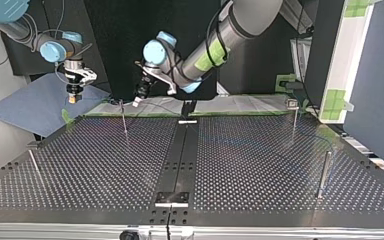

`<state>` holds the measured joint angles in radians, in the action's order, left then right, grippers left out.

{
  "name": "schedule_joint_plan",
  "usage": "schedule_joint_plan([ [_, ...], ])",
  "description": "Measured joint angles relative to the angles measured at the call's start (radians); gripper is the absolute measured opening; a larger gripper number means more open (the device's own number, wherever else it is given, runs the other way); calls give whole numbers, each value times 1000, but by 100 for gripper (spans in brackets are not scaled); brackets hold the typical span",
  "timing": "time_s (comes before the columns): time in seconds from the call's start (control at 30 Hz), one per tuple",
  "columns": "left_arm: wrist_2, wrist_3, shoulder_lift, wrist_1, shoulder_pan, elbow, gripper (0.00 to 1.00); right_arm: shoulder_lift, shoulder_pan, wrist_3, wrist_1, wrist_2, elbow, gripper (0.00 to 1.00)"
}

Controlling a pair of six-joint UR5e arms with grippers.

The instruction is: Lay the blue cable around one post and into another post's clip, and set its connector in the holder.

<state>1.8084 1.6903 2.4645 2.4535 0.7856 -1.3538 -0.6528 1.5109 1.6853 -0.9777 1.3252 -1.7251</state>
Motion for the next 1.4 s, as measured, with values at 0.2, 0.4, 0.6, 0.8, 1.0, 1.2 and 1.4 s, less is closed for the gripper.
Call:
schedule_joint_plan([
  [0.2, 32, 48, -55, -55, -9, -54, 100, 1, 0, 2, -3, -7, 0, 0],
  [0.4, 37, 79, -103, -103, -18, -103, 100, 1, 1, 3, -1, -11, 0, 0],
  [0.6, 37, 85, -152, -152, -25, -152, 100, 2, 2, 2, 5, -15, 0, 0],
  [0.8, 38, 83, -202, -190, -31, -202, 100, 3, 5, 2, 6, -17, -1, 0],
  [1.0, 42, 69, -256, -188, -45, -256, 100, 4, 7, 2, 8, -19, 0, 0],
  [1.2, 26, 64, -305, -225, -80, -304, 100, 5, 10, 4, 6, -23, -1, 0],
  [1.4, -29, 66, -364, -283, -138, -363, 100, 7, 12, 5, 5, -25, -1, 0],
])
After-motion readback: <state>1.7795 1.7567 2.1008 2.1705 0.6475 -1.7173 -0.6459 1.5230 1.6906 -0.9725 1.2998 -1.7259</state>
